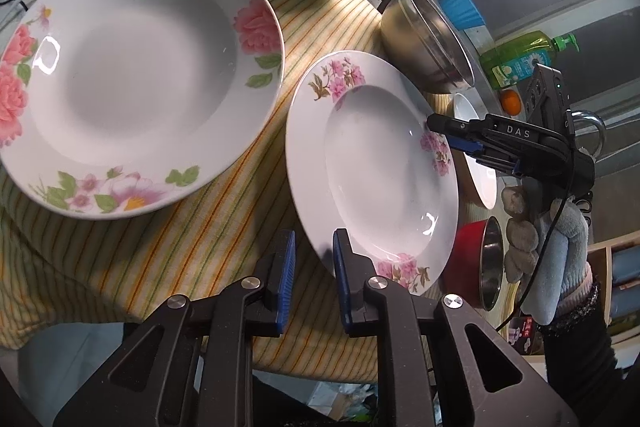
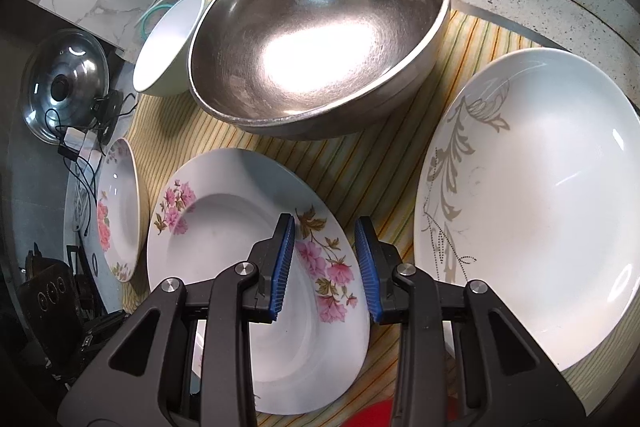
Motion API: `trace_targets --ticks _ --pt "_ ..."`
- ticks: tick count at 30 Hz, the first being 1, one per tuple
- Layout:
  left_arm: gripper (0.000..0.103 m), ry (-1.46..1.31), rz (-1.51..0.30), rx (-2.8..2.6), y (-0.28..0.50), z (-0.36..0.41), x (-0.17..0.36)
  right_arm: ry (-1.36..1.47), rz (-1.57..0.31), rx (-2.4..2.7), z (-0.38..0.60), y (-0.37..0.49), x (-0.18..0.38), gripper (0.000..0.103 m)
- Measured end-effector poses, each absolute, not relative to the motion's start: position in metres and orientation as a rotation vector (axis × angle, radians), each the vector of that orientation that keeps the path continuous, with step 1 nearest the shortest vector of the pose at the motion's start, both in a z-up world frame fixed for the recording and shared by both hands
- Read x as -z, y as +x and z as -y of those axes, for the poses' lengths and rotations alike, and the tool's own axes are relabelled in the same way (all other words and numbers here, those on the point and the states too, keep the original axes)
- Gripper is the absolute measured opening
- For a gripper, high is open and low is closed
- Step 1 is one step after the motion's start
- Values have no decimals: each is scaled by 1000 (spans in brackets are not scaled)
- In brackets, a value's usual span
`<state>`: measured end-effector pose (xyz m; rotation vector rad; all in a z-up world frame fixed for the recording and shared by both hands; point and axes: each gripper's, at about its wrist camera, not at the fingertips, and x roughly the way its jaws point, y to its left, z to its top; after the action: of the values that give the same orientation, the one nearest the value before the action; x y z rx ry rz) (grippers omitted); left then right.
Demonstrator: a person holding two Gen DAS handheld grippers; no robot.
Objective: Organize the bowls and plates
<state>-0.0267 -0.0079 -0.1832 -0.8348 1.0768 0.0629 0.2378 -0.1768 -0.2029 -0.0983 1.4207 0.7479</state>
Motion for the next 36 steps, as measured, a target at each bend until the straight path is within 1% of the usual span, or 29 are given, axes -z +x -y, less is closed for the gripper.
trace_targets --ticks 3,5,19,36 --pt "14 -841 -1079 -58 -24 8 184 -101 -1422 -749 176 237 204 33" --pt "12 -833 -1079 -54 -22 9 184 -102 -1424 -750 176 237 205 32" --pt "13 -768 -1104 -50 -20 15 181 -156 -1416 -754 170 230 202 32" --pt "13 -770 -1130 -56 -42 25 181 -230 -1417 -781 175 206 201 33"
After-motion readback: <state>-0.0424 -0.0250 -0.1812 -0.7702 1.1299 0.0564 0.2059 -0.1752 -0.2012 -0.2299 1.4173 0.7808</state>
